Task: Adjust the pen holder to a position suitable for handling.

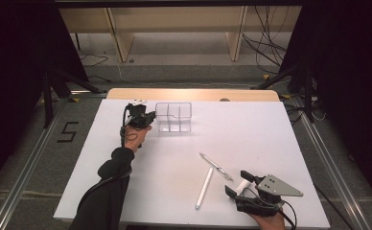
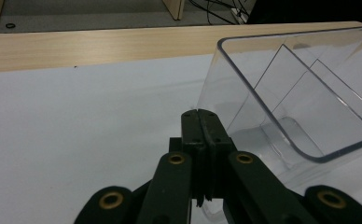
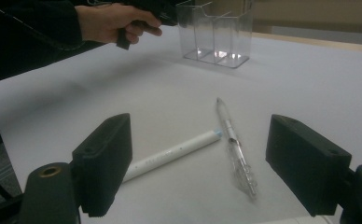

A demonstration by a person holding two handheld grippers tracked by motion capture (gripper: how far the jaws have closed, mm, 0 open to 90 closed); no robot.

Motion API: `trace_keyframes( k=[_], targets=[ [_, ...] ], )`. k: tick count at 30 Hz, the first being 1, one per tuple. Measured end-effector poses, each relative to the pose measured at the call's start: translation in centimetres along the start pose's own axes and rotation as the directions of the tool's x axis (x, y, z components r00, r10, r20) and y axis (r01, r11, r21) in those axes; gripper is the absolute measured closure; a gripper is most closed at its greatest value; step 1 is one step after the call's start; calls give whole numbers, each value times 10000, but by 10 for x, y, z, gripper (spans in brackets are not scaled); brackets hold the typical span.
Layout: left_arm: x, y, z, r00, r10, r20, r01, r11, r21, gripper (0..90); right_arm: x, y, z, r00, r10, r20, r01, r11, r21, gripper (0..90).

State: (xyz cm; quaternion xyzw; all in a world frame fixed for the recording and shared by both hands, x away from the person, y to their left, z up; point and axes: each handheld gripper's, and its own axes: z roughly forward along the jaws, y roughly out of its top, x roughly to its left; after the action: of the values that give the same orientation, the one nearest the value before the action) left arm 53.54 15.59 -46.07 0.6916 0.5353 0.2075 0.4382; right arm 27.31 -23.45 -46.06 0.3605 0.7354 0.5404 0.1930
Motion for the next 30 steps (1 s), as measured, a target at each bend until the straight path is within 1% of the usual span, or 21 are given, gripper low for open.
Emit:
trace_keyframes(
  k=[2,7,9,10,12,15,19,22,25,30],
  targets=[
    [-2,0,1,10000,71,50,-71,10000,28,892,0,0,0,10000,1,-1,-1,10000,5,236],
    [-7,2,4,9999,32,116,-32,10000,62,892,0,0,0,10000,0,-18,0,10000,6,236],
    [-10,2,5,9998,111,160,-113,9999,86,893,1,0,0,10000,-8,-20,8,10000,15,236],
    [-12,2,5,9998,89,174,-90,9999,82,892,1,0,1,10000,17,-30,-17,10000,-8,235],
    [-15,3,7,9995,225,209,-228,9996,149,892,1,0,1,10000,1,-31,-1,10000,1,236],
    [-20,4,8,9994,242,235,-246,9996,163,892,1,0,0,10000,-6,-31,6,10000,11,236],
    [-26,6,11,9992,275,302,-279,9995,126,892,1,0,0,10000,-23,-55,23,10000,17,236],
    [-31,6,13,9992,226,319,-230,9997,117,892,1,0,0,10000,-40,-72,40,10000,4,235],
    [-36,6,15,9987,290,425,-293,9996,50,892,2,0,0,10000,-14,-76,14,10000,-9,235],
    [-40,8,15,9986,346,399,-350,9993,94,892,1,0,-1,9999,-47,-89,47,10000,-4,235]
  ],
)
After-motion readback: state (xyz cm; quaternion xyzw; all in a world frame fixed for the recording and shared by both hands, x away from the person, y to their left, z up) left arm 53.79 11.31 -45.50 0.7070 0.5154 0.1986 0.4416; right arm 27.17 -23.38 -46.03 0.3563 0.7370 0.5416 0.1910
